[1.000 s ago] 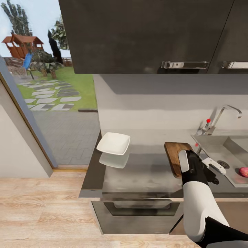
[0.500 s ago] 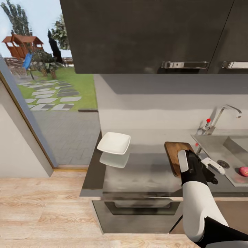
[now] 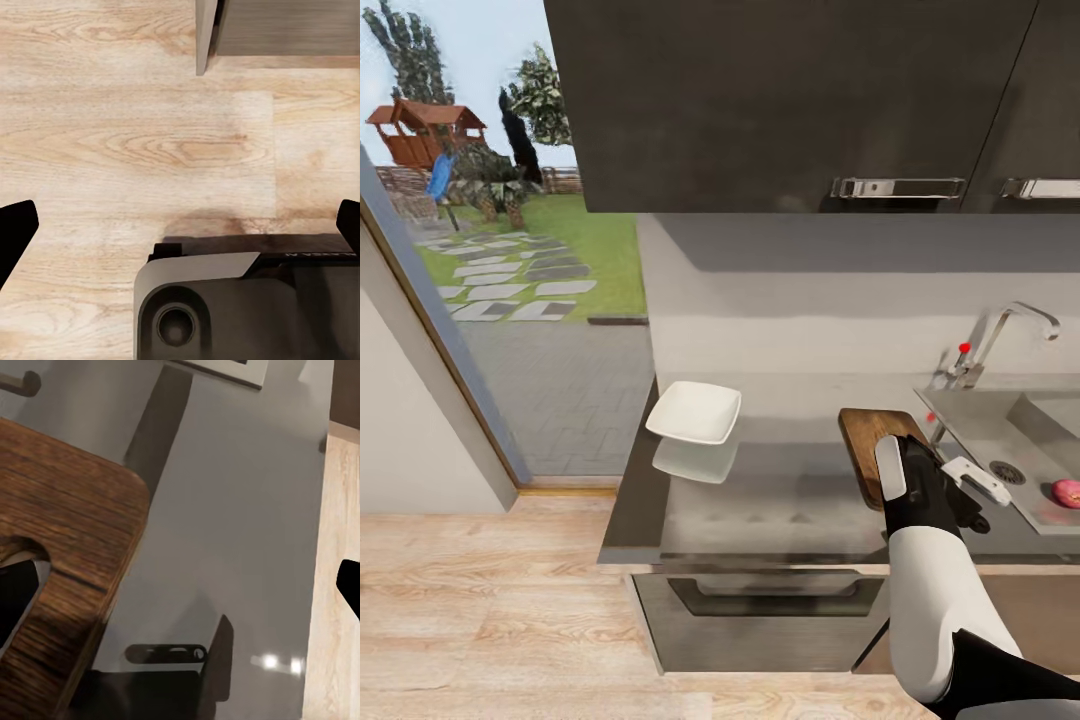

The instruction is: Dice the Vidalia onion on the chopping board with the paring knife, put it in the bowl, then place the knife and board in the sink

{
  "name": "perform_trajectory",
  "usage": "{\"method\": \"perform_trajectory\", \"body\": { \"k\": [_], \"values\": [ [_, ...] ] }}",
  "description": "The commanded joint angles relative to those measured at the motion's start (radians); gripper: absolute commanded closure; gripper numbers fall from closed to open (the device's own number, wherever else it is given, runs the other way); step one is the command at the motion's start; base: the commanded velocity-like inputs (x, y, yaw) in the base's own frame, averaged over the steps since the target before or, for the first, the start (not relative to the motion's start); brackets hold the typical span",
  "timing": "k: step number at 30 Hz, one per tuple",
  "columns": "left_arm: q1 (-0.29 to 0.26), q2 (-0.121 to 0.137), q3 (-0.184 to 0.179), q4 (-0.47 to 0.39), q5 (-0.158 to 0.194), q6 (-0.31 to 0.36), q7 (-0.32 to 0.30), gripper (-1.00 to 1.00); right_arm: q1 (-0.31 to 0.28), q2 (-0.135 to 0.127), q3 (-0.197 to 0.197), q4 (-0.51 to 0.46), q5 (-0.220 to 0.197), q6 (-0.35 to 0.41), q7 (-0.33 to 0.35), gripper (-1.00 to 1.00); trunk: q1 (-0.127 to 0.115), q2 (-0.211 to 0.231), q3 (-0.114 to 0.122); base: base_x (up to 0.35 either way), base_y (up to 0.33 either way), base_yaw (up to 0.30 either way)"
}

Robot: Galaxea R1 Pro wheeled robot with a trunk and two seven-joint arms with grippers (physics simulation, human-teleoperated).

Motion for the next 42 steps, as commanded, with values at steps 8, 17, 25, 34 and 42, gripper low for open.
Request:
{"method": "perform_trajectory", "body": {
  "k": [8,17,25,34,42],
  "values": [
    [0.000,0.000,0.000,0.000,0.000,-0.002,-0.001,-1.00,-0.001,0.001,-0.001,-0.002,-0.002,0.010,0.005,-1.00,0.000,-0.001,-0.001,-0.001,0.041,0.000],
    [0.000,0.000,0.000,0.001,0.000,-0.002,-0.001,-1.00,-0.001,0.003,-0.001,-0.002,-0.002,0.010,0.006,-1.00,0.000,-0.001,-0.001,0.000,0.042,0.000],
    [0.000,0.000,0.000,0.001,0.000,-0.002,-0.001,-1.00,-0.002,0.004,-0.001,-0.002,-0.002,0.010,0.006,-1.00,0.000,-0.001,-0.001,0.000,0.003,0.000],
    [0.000,0.000,0.000,0.001,0.000,-0.002,-0.001,-1.00,-0.001,0.004,-0.001,-0.002,-0.002,0.010,0.008,-1.00,0.000,-0.001,-0.001,0.000,0.000,0.000],
    [0.000,0.000,0.000,0.001,0.000,-0.002,-0.001,-1.00,-0.001,0.005,-0.001,-0.002,-0.002,0.010,0.038,-1.00,0.000,-0.001,-0.001,0.000,0.000,0.000]
  ]
}}
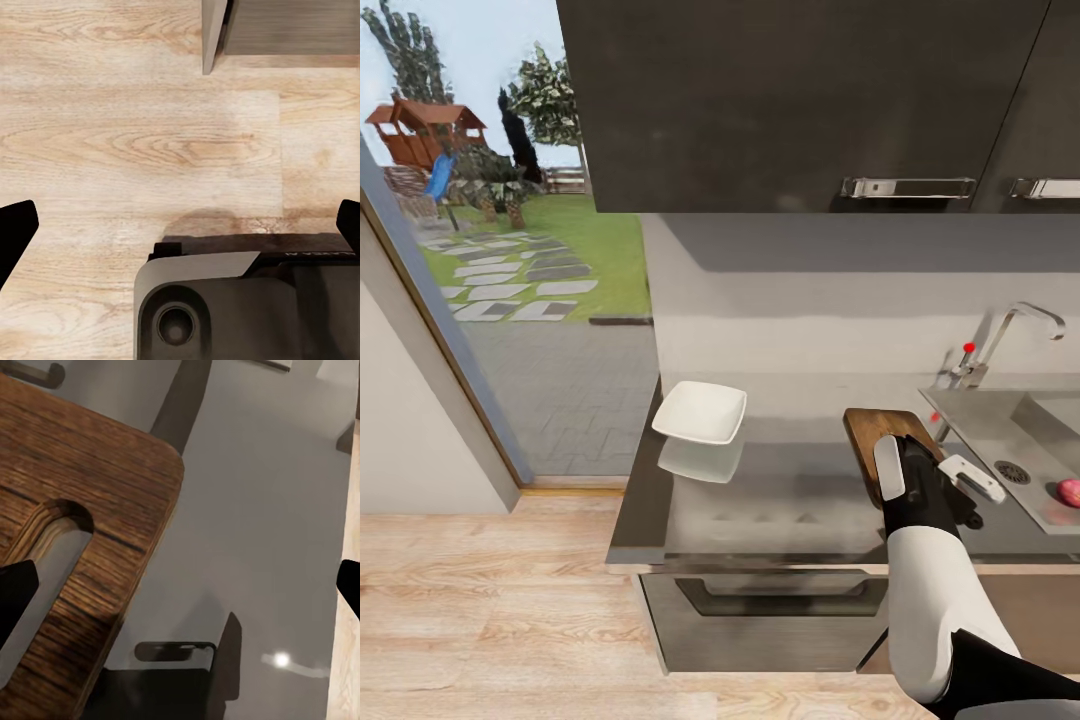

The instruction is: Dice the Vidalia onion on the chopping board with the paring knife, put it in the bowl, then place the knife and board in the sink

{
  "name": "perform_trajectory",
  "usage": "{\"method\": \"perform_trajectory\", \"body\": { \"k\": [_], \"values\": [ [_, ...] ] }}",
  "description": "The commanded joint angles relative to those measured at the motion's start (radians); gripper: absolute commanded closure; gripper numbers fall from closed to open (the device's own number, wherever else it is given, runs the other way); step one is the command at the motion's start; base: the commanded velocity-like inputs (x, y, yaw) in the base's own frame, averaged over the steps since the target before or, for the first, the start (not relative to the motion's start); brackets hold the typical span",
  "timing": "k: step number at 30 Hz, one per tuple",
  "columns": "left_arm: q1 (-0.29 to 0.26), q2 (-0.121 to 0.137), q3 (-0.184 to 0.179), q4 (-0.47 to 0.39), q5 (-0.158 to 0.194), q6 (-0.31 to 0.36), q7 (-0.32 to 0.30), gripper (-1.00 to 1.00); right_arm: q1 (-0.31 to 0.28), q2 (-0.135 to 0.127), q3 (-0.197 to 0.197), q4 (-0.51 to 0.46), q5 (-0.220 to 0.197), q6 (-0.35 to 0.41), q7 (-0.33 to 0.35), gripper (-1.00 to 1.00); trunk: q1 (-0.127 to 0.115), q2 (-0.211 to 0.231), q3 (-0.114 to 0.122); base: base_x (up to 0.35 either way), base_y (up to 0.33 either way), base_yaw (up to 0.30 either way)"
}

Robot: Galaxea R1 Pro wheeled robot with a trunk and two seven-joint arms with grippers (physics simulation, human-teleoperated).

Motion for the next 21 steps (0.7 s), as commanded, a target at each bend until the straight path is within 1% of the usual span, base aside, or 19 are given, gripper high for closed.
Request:
{"method": "perform_trajectory", "body": {
  "k": [1,14,21],
  "values": [
    [0.000,0.000,0.000,-0.001,0.000,-0.002,-0.001,-1.00,-0.001,0.001,-0.001,-0.001,-0.001,0.010,0.000,-1.00,0.000,-0.001,-0.001,0.000,0.000,0.000],
    [0.000,0.000,0.000,-0.001,0.000,-0.002,-0.001,-1.00,-0.001,0.001,-0.001,0.000,-0.001,0.010,0.011,-1.00,0.000,-0.001,-0.001,0.000,0.000,0.000],
    [0.000,0.000,0.000,-0.001,0.000,-0.002,-0.001,-1.00,-0.001,0.000,-0.001,0.017,-0.001,0.010,0.014,-1.00,0.000,-0.001,-0.001,0.000,0.000,0.000]
  ]
}}
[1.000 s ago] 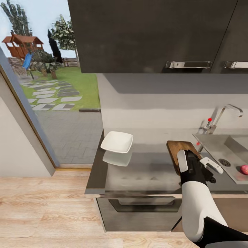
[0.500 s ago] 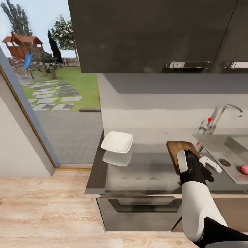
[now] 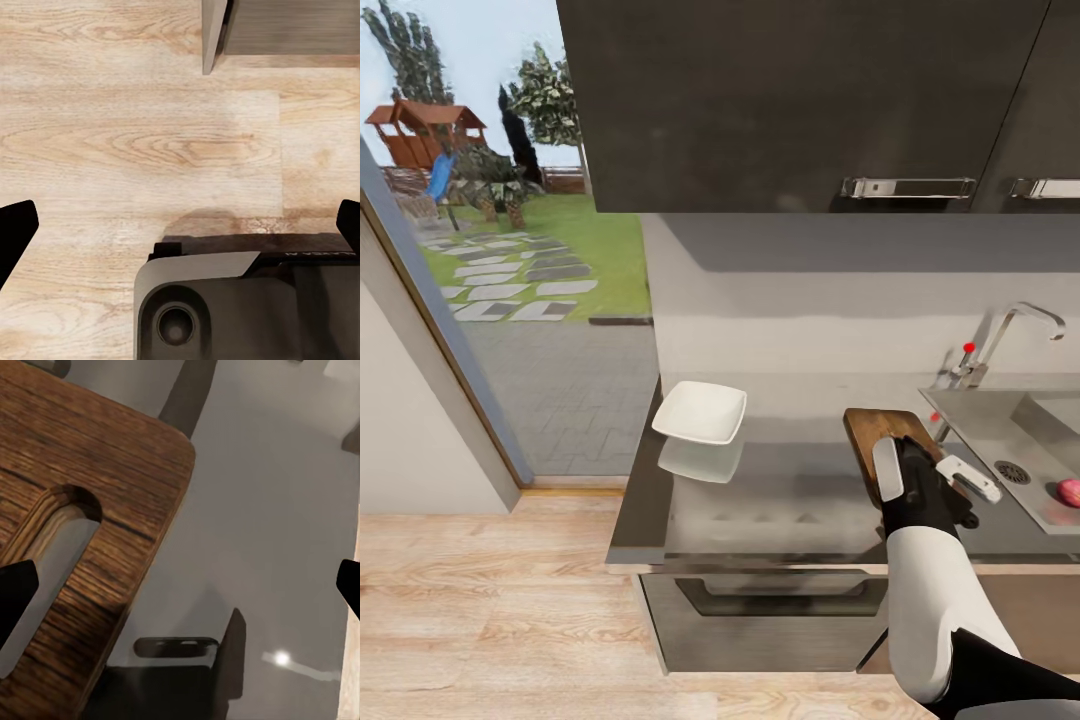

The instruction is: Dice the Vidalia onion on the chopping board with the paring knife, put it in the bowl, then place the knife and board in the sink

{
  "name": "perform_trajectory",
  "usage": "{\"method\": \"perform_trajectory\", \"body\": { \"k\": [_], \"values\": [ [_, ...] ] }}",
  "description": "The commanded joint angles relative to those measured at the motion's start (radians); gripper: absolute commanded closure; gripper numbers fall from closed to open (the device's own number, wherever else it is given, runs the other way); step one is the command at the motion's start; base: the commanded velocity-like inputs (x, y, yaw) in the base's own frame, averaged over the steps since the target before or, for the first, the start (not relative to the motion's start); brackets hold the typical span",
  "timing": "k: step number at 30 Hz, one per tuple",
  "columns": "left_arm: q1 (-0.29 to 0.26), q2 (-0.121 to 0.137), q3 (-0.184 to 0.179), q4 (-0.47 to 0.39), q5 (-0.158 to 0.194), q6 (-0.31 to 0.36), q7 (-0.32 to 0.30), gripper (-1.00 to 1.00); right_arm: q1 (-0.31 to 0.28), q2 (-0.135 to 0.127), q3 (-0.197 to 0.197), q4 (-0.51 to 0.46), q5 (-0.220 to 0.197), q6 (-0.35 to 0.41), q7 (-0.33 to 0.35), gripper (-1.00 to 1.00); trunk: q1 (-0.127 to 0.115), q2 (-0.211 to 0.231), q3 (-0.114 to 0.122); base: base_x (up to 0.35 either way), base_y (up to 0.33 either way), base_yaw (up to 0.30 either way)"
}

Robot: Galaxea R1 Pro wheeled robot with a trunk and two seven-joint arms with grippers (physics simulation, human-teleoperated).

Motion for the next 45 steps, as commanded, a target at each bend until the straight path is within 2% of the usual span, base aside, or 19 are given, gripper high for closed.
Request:
{"method": "perform_trajectory", "body": {
  "k": [1,10,45],
  "values": [
    [0.000,0.000,0.000,-0.001,0.000,-0.002,-0.001,-1.00,-0.001,0.000,-0.001,0.002,-0.001,0.009,0.002,-1.00,0.000,-0.001,-0.001,0.000,0.000,0.000],
    [0.000,0.000,0.000,-0.001,0.000,-0.002,-0.001,-1.00,0.000,0.000,-0.003,0.009,-0.001,0.009,0.045,-1.00,0.000,-0.001,-0.007,0.000,0.000,0.000],
    [0.000,0.000,0.000,0.002,0.000,-0.002,-0.001,-1.00,-0.001,-0.001,-0.003,0.009,0.000,0.009,0.048,-1.00,0.000,-0.001,-0.062,0.000,0.000,0.000]
  ]
}}
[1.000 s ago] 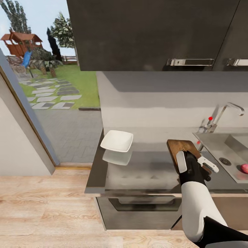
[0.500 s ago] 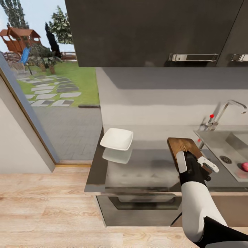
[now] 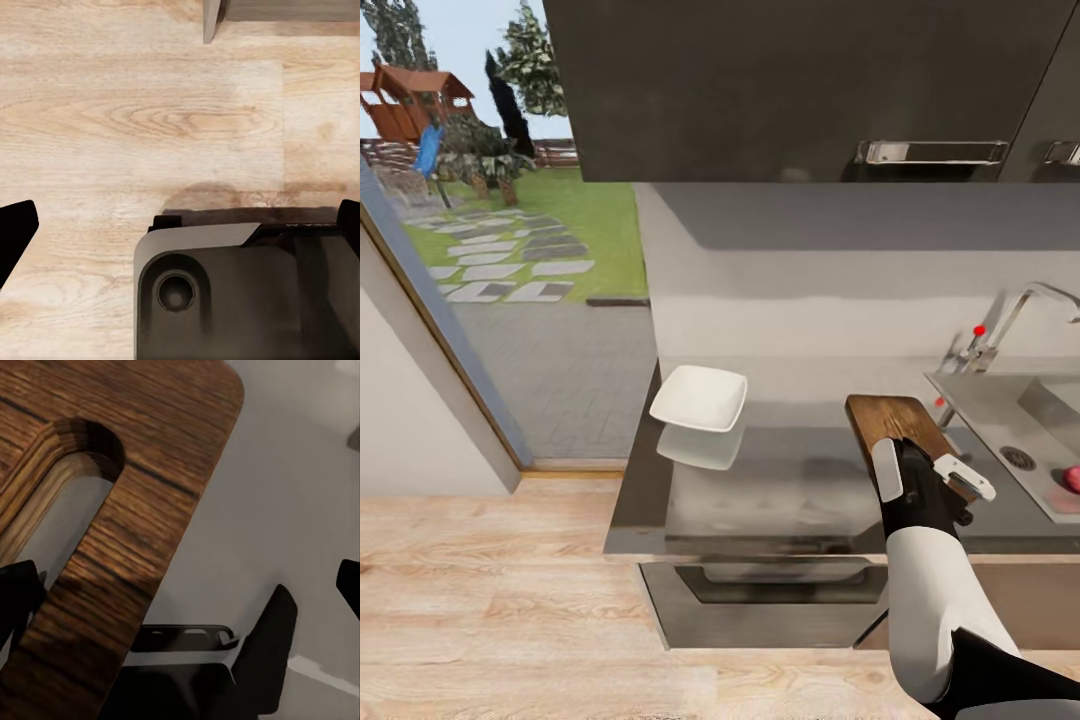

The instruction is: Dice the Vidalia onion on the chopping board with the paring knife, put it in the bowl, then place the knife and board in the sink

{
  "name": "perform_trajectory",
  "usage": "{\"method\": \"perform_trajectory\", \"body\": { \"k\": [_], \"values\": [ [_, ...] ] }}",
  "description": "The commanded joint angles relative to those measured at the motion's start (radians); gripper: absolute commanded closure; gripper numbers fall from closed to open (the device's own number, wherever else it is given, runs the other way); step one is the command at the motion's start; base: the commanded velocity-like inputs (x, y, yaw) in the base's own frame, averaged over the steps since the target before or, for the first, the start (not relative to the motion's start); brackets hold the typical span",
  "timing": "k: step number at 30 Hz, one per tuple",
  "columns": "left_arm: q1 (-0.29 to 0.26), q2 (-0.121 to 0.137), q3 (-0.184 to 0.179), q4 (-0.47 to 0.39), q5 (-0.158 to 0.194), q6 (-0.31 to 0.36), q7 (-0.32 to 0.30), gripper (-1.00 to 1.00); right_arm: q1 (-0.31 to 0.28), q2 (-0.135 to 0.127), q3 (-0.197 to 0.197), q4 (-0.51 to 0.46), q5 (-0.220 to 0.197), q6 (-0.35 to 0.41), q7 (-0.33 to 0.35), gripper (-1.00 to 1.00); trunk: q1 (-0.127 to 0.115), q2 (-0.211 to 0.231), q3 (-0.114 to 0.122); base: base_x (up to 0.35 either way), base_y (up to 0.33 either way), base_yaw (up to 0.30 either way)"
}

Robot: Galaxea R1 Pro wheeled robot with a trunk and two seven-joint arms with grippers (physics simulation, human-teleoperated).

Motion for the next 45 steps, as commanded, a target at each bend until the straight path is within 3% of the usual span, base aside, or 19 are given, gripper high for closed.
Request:
{"method": "perform_trajectory", "body": {
  "k": [1,23,45],
  "values": [
    [0.000,0.000,0.000,-0.001,0.000,-0.002,-0.001,-1.00,-0.001,0.000,-0.001,-0.002,-0.001,0.011,-0.003,-1.00,0.000,-0.001,-0.003,0.000,0.000,0.000],
    [0.000,0.000,0.000,-0.001,0.000,-0.002,-0.001,-1.00,0.000,0.002,-0.001,-0.002,-0.001,0.011,-0.003,-1.00,0.000,-0.001,-0.037,0.000,0.000,0.000],
    [0.000,0.000,0.000,-0.001,0.000,-0.002,-0.001,-1.00,0.000,0.000,-0.001,-0.002,-0.001,0.011,-0.004,-1.00,0.000,-0.001,-0.039,0.000,0.000,0.000]
  ]
}}
